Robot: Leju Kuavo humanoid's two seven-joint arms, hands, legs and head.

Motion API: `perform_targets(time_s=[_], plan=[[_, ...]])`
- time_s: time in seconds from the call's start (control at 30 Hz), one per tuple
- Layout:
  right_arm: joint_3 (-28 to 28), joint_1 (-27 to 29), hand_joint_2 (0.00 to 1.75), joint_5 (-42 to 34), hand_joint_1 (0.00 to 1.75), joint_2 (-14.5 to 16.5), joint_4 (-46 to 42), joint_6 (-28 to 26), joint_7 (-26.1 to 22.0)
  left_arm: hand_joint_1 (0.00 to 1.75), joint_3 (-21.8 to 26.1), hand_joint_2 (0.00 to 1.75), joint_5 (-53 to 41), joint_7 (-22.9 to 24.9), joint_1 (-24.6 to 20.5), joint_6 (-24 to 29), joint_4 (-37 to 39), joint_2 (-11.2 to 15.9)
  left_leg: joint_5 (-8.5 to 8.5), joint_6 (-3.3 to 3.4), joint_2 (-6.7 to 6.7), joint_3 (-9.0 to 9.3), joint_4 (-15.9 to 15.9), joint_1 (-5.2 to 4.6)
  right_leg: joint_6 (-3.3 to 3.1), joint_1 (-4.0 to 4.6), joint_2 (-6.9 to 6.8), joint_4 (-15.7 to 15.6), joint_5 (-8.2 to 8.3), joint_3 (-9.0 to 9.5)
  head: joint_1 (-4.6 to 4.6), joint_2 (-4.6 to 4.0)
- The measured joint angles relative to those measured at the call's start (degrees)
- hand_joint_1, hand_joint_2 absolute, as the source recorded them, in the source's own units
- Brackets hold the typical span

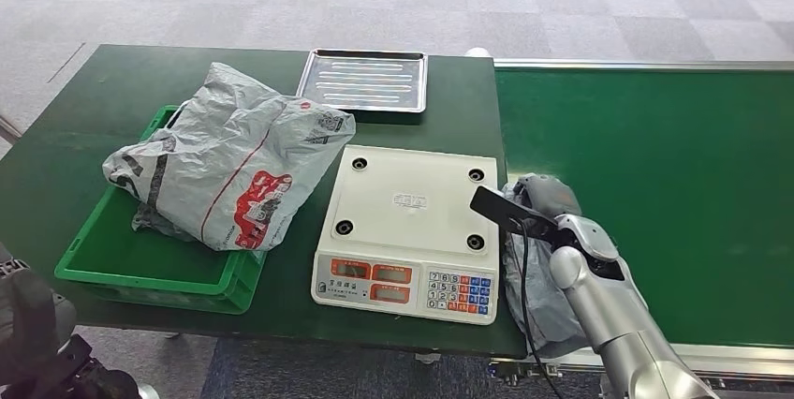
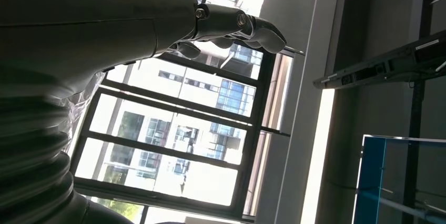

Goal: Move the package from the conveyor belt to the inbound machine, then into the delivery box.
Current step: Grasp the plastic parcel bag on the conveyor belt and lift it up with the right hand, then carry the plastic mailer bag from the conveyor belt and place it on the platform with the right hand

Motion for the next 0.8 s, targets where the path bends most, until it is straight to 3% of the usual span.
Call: perform_targets(time_s=[0.1, 0.3, 0.5, 0.6, 0.8], plan=[[0.2, 0.7, 1.75, 0.3, 1.75, -0.2, -1.7, -3.2, 1.5, 0.00, -0.1, 1.75, -0.2, 0.0, 0.3, 0.3, -0.2, 0.0, 0.00, 0.00, 0.01, 0.00, 0.0, 0.00, 0.01, -0.02, 0.02, 0.0, 0.01, 0.00, 0.01, 0.00], [-1.6, 2.2, 1.75, 10.4, 1.75, -0.3, -13.8, -20.5, 7.9, 0.00, -0.2, 1.75, -0.7, 0.0, 1.4, 0.3, -1.9, -0.5, -0.01, 0.00, 0.00, -0.04, 0.0, 0.00, 0.02, -0.04, 0.02, 0.0, 0.01, -0.04, -0.01, 0.00], [-4.2, 1.9, 1.75, 17.9, 1.75, 0.6, -25.9, -38.6, 6.8, 0.00, -0.5, 1.75, -0.7, 0.0, 1.2, 1.3, -1.9, -0.6, -0.02, 0.00, 0.01, -0.05, 0.0, 0.00, 0.03, -0.03, 0.00, 0.0, -0.01, -0.04, 0.00, 0.00], [-4.7, 0.9, 1.75, 20.0, 1.75, 2.0, -29.1, -41.1, 6.0, 0.00, -1.0, 1.75, -0.8, 0.0, 0.7, 1.4, -1.5, -0.6, -0.03, -0.01, 0.07, -0.02, 0.0, 0.00, 0.02, -0.03, 0.08, 0.0, -0.01, -0.04, 0.00, 0.00], [-4.7, -2.3, 1.75, 20.4, 1.75, 4.9, -29.7, -39.0, 4.9, 0.00, -1.6, 1.75, -0.4, 0.0, -0.6, 1.3, -0.2, -0.3, 0.05, 0.05, 0.06, -0.03, 0.0, 0.00, 0.04, -0.03, -0.01, 0.0, 0.02, 0.01, 0.00, 0.00]])
